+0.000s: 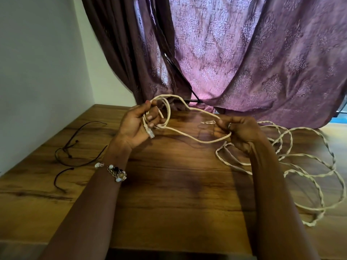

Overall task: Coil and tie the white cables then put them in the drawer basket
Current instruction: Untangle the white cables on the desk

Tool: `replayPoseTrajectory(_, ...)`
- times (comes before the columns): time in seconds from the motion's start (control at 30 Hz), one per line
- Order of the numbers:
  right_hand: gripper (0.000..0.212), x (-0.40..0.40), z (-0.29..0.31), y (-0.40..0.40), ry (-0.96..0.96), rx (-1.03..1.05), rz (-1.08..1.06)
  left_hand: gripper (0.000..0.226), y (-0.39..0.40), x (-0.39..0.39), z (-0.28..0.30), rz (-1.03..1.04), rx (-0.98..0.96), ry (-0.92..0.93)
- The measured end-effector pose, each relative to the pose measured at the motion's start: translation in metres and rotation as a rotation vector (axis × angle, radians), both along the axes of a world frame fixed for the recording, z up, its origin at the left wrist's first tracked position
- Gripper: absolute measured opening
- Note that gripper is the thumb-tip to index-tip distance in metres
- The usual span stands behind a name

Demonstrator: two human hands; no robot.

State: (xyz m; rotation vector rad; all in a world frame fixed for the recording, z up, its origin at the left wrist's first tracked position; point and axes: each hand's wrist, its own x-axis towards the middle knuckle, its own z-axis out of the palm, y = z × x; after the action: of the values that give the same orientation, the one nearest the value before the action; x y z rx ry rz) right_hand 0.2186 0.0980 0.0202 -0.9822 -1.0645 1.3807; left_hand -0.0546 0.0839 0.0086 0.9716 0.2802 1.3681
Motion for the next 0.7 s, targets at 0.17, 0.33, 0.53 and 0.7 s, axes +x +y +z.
replayPoseTrajectory(0.17, 0.016, 0.000, -0.028, 0.027, -0.791, 0.310, -0.430, 0.026, -0.011, 0.011, -0.001, -0.047, -0.039, 0.257)
replayPoseTrajectory(0.33, 0.025, -0.017, -0.030, 0.027, -1.629, 0.420, -0.215, 0.045, -0.010, 0.025, -0.004, -0.158, -0.012, 0.291)
replayPoseTrajectory(0.53, 0.030, -0.042, -0.032, 0.023, -1.749, 0.505, 0.284, 0.030, -0.001, 0.027, -0.007, -0.042, 0.043, 0.101)
replayPoseTrajectory(0.7, 0.018, -0.065, -0.025, -0.001, -1.640, 0.667, 0.511, 0.030, 0.006, 0.033, -0.008, 0.235, 0.080, 0.152)
